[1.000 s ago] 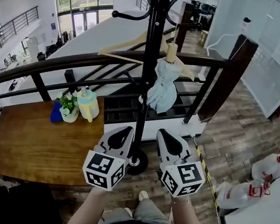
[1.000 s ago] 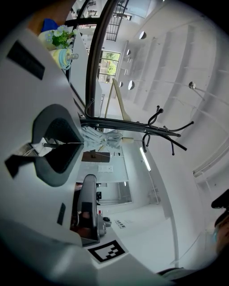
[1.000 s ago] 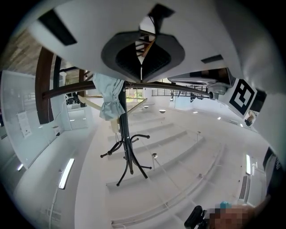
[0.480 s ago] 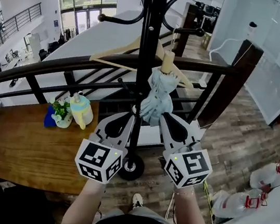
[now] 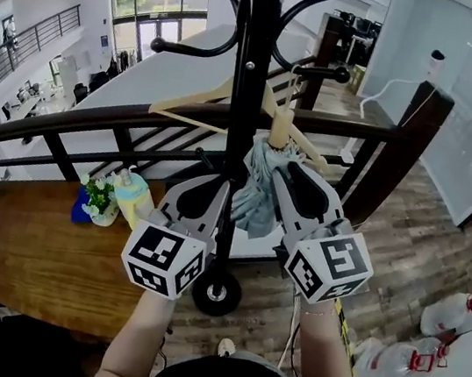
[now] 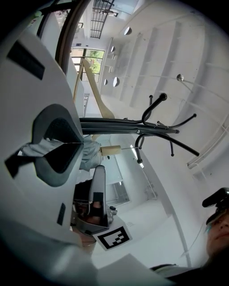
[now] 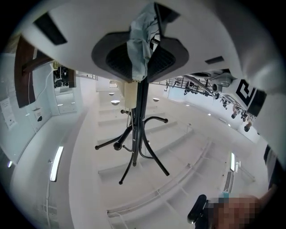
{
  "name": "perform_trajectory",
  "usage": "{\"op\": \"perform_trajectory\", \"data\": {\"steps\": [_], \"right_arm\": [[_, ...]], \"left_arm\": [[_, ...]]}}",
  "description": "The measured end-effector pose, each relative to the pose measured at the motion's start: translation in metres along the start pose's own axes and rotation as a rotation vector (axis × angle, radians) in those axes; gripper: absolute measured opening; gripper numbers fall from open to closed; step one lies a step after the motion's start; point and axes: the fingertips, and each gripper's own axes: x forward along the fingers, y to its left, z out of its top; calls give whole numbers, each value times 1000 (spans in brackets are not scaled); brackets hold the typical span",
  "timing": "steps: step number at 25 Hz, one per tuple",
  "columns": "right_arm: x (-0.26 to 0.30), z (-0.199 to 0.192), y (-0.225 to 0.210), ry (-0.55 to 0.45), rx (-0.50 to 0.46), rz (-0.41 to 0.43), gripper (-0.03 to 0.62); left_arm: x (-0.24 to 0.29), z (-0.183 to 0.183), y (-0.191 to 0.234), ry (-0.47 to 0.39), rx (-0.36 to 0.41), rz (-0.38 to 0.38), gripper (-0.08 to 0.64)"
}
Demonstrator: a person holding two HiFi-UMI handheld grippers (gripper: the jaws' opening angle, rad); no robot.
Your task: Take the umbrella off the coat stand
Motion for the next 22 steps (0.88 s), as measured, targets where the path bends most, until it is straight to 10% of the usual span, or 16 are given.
{"op": "perform_trajectory", "data": {"steps": [22], "right_arm": [[60, 28, -19, 34, 9, 164, 186]], "left_arm": [[35, 21, 15, -60, 18, 24, 15]]}}
